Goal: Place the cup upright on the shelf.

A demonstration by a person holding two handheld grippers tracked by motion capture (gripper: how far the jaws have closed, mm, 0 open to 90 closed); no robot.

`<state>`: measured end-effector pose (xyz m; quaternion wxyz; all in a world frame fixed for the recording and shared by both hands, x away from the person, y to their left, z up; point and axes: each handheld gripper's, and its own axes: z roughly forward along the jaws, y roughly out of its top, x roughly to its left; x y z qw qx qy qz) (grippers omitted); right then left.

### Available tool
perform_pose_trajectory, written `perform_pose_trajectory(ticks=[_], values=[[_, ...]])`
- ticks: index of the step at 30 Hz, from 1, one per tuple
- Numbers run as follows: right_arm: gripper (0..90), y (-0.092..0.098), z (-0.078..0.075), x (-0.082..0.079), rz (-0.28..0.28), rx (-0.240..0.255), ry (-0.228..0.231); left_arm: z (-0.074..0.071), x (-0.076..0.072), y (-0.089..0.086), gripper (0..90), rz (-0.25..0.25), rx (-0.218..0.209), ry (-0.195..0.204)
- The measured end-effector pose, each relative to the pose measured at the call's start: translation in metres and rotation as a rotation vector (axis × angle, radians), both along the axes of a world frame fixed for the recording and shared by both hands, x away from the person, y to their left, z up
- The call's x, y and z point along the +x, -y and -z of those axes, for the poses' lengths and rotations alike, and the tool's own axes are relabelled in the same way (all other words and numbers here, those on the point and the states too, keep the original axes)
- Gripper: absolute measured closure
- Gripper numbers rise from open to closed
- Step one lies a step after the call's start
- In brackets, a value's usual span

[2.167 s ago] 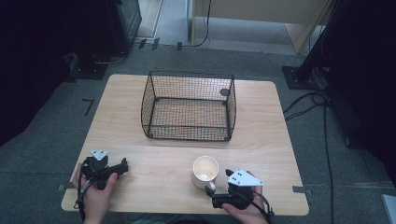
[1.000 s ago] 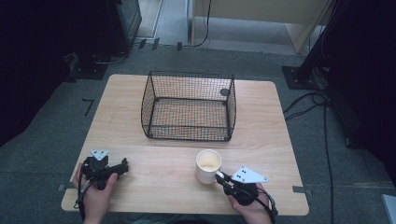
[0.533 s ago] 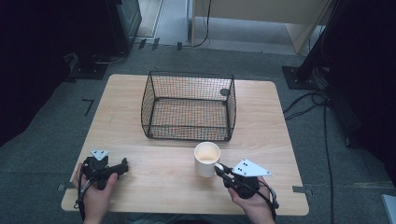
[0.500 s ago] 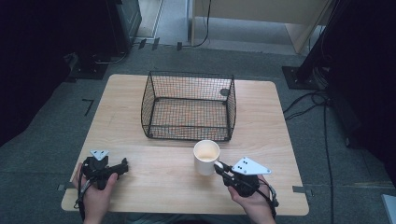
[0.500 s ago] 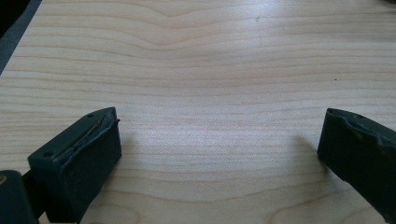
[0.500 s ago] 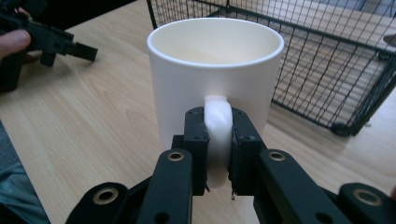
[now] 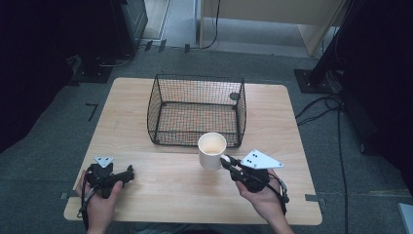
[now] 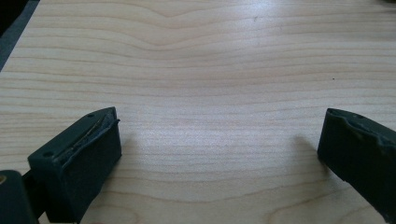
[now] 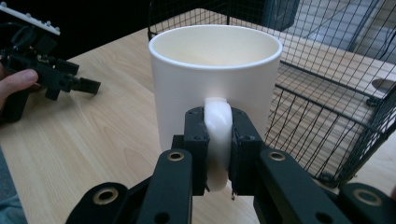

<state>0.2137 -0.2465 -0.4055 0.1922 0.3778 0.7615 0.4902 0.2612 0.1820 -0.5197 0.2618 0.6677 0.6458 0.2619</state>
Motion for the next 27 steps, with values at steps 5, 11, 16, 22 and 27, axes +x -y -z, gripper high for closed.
perform_pose_trajectory(ticks=[5, 11, 16, 22, 27], values=[[80.8, -0.002, -0.010, 0.012, -0.003, 0.003, 0.015, 0.000, 0.000, 0.000, 0.0, 0.000, 0.000, 0.000], [80.8, -0.006, -0.021, 0.027, -0.007, 0.012, 0.032, 0.000, 0.000, 0.000, 0.0, 0.000, 0.000, 0.000], [80.8, -0.008, -0.027, 0.036, -0.005, 0.023, 0.040, 0.000, 0.000, 0.000, 0.0, 0.001, 0.000, -0.001], [80.8, -0.011, -0.037, 0.054, -0.002, 0.035, 0.060, 0.000, 0.000, 0.000, 0.0, 0.000, -0.001, -0.001], [80.8, -0.016, -0.043, 0.074, 0.002, 0.032, 0.066, 0.000, 0.000, 0.000, 0.0, -0.001, -0.002, 0.000]])
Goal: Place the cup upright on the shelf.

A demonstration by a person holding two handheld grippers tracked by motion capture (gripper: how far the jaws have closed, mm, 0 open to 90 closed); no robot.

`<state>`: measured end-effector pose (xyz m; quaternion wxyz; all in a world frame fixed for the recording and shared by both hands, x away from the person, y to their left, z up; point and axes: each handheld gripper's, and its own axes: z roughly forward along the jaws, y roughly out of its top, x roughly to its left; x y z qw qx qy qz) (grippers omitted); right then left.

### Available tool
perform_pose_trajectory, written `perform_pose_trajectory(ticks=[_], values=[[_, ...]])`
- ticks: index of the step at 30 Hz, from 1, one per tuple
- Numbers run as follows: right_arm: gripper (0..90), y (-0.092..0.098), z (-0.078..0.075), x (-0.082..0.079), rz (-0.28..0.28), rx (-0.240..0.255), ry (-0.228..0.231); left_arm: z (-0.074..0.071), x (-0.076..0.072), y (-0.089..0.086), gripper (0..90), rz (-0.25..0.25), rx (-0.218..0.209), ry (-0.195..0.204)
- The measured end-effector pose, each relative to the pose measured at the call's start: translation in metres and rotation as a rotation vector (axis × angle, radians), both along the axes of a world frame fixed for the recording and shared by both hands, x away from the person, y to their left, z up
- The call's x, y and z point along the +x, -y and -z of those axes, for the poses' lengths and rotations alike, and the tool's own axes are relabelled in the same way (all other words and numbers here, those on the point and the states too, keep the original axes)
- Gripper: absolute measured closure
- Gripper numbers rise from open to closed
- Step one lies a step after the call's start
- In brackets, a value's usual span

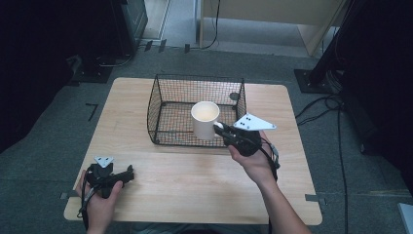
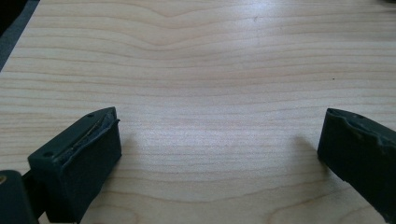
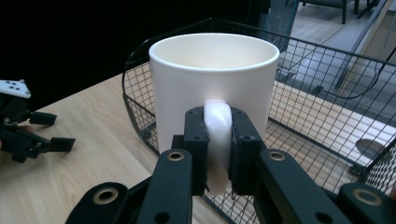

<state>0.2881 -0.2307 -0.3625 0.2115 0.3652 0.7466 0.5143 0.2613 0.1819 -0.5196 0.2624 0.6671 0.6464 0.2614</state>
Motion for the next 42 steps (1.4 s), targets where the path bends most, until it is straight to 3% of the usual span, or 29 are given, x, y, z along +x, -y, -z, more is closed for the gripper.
perform_pose_trajectory(ticks=[18, 27, 34, 42], values=[[80.8, -0.010, 0.009, 0.065, 0.031, -0.003, -0.005, 0.000, 0.000, 0.000, 0.0, 0.004, -0.002, 0.002], [80.8, -0.016, 0.025, 0.105, 0.072, -0.031, -0.038, 0.000, 0.000, 0.000, 0.0, 0.007, 0.000, -0.001], [80.8, -0.021, 0.030, 0.121, 0.074, -0.058, -0.043, 0.000, 0.000, 0.000, 0.0, 0.009, -0.001, -0.003], [80.8, -0.031, 0.036, 0.140, 0.050, -0.077, -0.079, 0.000, 0.000, 0.000, 0.0, 0.013, -0.001, -0.004]])
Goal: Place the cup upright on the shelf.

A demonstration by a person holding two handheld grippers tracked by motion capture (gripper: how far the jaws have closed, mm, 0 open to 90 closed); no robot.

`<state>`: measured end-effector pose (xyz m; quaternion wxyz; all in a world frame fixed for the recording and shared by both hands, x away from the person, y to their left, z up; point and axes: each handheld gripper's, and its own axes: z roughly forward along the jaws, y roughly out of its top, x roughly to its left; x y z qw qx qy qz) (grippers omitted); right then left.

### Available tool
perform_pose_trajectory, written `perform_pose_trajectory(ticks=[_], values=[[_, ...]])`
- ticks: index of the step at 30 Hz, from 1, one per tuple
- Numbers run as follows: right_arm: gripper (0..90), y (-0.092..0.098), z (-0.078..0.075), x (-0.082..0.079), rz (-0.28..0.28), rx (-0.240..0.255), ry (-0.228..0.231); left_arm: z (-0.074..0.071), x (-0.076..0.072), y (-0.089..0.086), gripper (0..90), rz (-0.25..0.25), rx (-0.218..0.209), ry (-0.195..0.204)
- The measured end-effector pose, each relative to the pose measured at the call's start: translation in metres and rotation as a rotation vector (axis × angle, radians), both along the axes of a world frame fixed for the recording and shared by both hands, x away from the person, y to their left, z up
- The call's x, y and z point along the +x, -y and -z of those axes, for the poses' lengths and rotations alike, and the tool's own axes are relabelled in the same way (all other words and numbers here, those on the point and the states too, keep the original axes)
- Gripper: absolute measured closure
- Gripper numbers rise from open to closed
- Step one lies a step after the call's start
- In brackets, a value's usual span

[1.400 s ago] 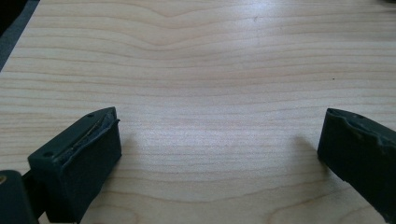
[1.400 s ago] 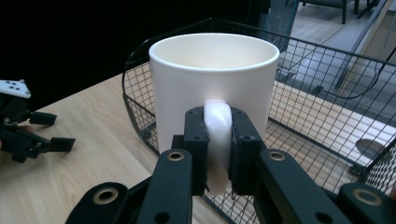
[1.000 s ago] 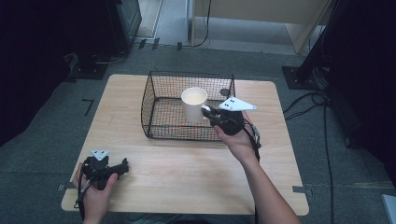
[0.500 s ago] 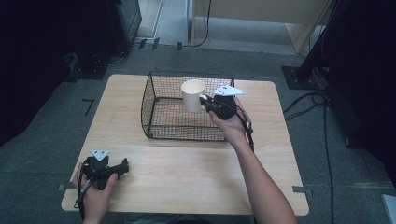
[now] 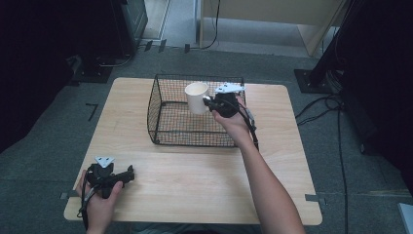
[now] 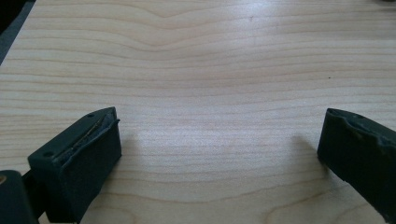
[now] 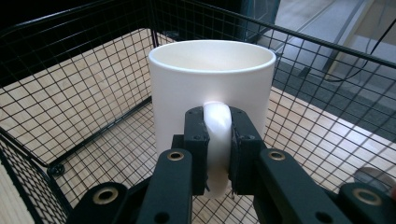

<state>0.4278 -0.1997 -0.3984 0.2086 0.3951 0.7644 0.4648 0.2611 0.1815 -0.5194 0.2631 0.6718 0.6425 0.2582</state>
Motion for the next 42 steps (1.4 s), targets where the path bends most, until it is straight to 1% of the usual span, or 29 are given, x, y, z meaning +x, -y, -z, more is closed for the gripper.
perform_pose_trajectory(ticks=[3, 5, 6, 8, 10, 11, 13, 14, 16, 18, 19, 20, 21, 22, 24, 27, 29, 31, 33, 36, 37, 39, 40, 41, 42], values=[[80.8, -0.001, 0.001, 0.004, -0.008, -0.001, -0.008, 0.000, 0.000, 0.000, 0.0, 0.000, 0.000, 0.000], [80.8, -0.003, 0.001, 0.007, -0.019, -0.013, -0.011, 0.000, 0.000, 0.000, 0.0, 0.001, 0.000, 0.001], [80.8, -0.004, 0.001, 0.010, -0.026, -0.010, -0.019, 0.000, 0.000, 0.000, 0.0, 0.002, 0.000, 0.001], [80.8, -0.004, 0.002, 0.012, -0.029, -0.009, -0.020, 0.000, 0.000, 0.000, 0.0, 0.002, 0.000, 0.002], [80.7, -0.005, 0.005, 0.016, -0.040, -0.019, -0.026, 0.000, 0.000, 0.000, 0.0, 0.004, 0.000, 0.001], [80.8, -0.005, 0.008, 0.020, -0.044, -0.023, -0.043, 0.000, 0.000, 0.000, 0.0, 0.004, 0.000, 0.001], [80.8, -0.005, 0.010, 0.021, -0.047, -0.024, -0.050, 0.000, 0.000, 0.000, 0.0, 0.005, 0.000, 0.001], [80.7, -0.006, 0.012, 0.023, -0.047, -0.033, -0.059, 0.000, 0.000, 0.000, 0.0, 0.005, 0.000, 0.001], [80.8, -0.008, 0.014, 0.024, -0.052, -0.067, -0.065, 0.000, 0.000, 0.000, 0.0, 0.006, 0.000, 0.002], [80.8, -0.010, 0.015, 0.025, -0.061, -0.083, -0.077, 0.000, 0.000, 0.000, 0.0, 0.006, 0.000, 0.002], [80.8, -0.011, 0.015, 0.026, -0.066, -0.090, -0.081, 0.000, 0.000, 0.000, 0.0, 0.006, 0.000, 0.001], [80.7, -0.012, 0.015, 0.027, -0.071, -0.108, -0.077, 0.000, 0.000, 0.000, 0.0, 0.006, 0.000, 0.001], [80.7, -0.012, 0.015, 0.027, -0.071, -0.108, -0.077, 0.000, 0.000, 0.000, 0.0, 0.006, 0.000, 0.002], [80.7, -0.013, 0.016, 0.028, -0.074, -0.110, -0.090, 0.000, 0.000, 0.000, 0.0, 0.006, 0.000, 0.002], [80.7, -0.013, 0.017, 0.029, -0.079, -0.112, -0.092, 0.000, 0.000, 0.000, 0.0, 0.006, 0.000, 0.002], [80.7, -0.015, 0.023, 0.031, -0.088, -0.146, -0.111, 0.000, 0.000, 0.000, 0.0, 0.006, 0.000, 0.002], [80.7, -0.016, 0.024, 0.032, -0.088, -0.155, -0.119, 0.000, 0.000, 0.000, 0.0, 0.006, 0.000, 0.002], [80.7, -0.019, 0.025, 0.032, -0.093, -0.185, -0.132, 0.000, 0.000, 0.000, 0.0, 0.006, 0.000, 0.002], [80.6, -0.020, 0.024, 0.032, -0.082, -0.183, -0.147, 0.000, 0.000, 0.000, 0.0, 0.007, -0.001, 0.002], [80.5, -0.019, 0.024, 0.033, -0.077, -0.190, -0.155, 0.000, 0.000, 0.000, 0.0, 0.008, 0.000, 0.002], [80.1, -0.017, 0.024, 0.033, -0.067, -0.180, -0.175, 0.000, 0.000, 0.000, 0.0, 0.008, 0.000, 0.002], [79.4, -0.016, 0.025, 0.033, -0.066, -0.180, -0.176, 0.000, 0.000, 0.000, 0.0, 0.008, 0.000, 0.002], [73.4, -0.015, 0.025, 0.032, -0.055, -0.188, -0.167, 0.000, 0.000, 0.000, 0.0, 0.008, 0.000, 0.002], [73.4, -0.015, 0.025, 0.032, -0.055, -0.188, -0.167, 0.000, 0.000, 0.000, 0.0, 0.008, 0.000, 0.002], [72.2, -0.014, 0.024, 0.033, -0.061, -0.173, -0.176, 0.000, 0.000, 0.000, 0.0, 0.008, 0.000, 0.002]])
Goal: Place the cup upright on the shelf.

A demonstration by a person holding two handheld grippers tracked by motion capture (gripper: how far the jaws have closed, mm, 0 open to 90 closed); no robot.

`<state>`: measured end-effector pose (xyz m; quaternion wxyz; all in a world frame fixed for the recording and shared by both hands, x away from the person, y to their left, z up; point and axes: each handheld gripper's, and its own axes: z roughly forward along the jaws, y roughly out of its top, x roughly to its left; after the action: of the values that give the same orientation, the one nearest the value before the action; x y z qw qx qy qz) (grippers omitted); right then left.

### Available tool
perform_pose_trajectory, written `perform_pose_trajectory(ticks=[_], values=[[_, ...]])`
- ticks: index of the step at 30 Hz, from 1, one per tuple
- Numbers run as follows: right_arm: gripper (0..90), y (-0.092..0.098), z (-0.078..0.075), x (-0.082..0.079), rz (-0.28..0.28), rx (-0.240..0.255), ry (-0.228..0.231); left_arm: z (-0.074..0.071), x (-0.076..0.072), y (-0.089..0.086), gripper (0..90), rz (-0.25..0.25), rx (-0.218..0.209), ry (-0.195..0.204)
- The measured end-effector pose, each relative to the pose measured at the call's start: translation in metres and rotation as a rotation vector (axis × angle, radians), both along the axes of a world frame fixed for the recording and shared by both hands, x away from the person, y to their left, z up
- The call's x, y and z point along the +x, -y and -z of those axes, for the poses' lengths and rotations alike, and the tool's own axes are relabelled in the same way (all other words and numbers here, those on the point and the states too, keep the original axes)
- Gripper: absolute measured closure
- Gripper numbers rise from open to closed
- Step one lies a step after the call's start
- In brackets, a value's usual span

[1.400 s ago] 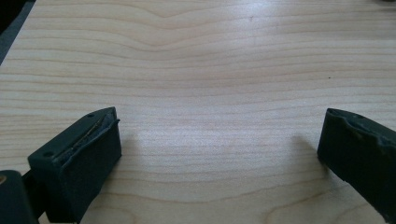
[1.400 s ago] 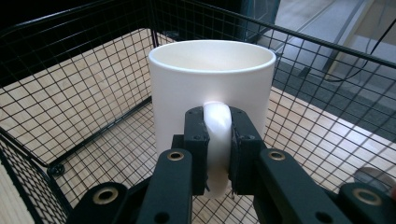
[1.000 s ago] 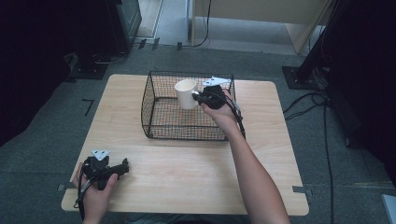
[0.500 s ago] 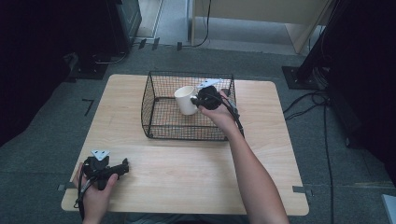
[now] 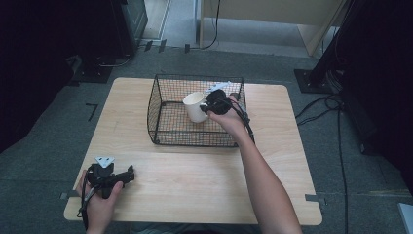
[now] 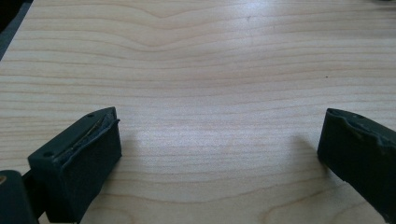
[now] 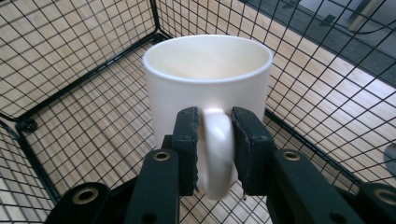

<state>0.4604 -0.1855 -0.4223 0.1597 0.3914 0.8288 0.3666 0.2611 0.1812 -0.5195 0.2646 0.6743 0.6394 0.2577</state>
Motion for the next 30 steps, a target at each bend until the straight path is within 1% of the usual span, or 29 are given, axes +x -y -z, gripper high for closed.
perform_pose_trajectory(ticks=[3, 6, 7, 10, 12, 16, 17, 23, 28, 29, 30], values=[[72.0, 0.0000, -0.0001, -0.0001, 0.002, -0.006, 0.000, 0.0000, 0.0000, 0.0000, 0.0, 0.000, 0.000, 0.000], [71.1, 0.0008, 0.0006, 0.0001, 0.007, -0.005, -0.011, 0.0000, 0.0000, 0.0000, 0.0, 0.000, 0.000, 0.000], [68.5, 0.0019, 0.0012, 0.0006, 0.011, -0.006, -0.016, 0.0000, 0.0000, 0.0000, 0.0, 0.000, 0.000, 0.000], [66.3, 0.0020, 0.0011, 0.0007, 0.012, -0.004, -0.023, 0.0000, 0.0000, 0.0000, 0.0, 0.000, 0.000, 0.000], [63.3, 0.0009, 0.0013, 0.0003, 0.019, -0.019, -0.012, 0.0000, 0.0000, 0.0000, 0.0, 0.000, 0.000, 0.000], [62.1, 0.0007, 0.0017, 0.0005, 0.030, -0.028, -0.007, 0.0000, 0.0000, 0.0000, 0.0, 0.000, 0.000, 0.000], [59.7, 0.0010, 0.0019, 0.0008, 0.038, -0.028, -0.007, 0.0000, 0.0000, 0.0000, 0.0, 0.000, 0.000, 0.000], [59.9, 0.0009, 0.0025, 0.0017, 0.038, -0.029, -0.008, 0.0000, 0.0000, 0.0000, 0.0, 0.000, 0.000, 0.000], [59.1, 0.0014, 0.0021, 0.0014, 0.045, -0.019, -0.002, 0.0000, 0.0000, 0.0000, 0.0, 0.000, 0.000, 0.000], [57.5, 0.0012, -0.0002, 0.0003, 0.039, -0.003, 0.008, 0.0000, 0.0000, 0.0000, 0.0, 0.000, 0.000, 0.000], [57.5, 0.0012, -0.0002, 0.0003, 0.039, -0.003, 0.008, 0.0000, 0.0000, 0.0000, 0.0, 0.000, 0.000, 0.000]])
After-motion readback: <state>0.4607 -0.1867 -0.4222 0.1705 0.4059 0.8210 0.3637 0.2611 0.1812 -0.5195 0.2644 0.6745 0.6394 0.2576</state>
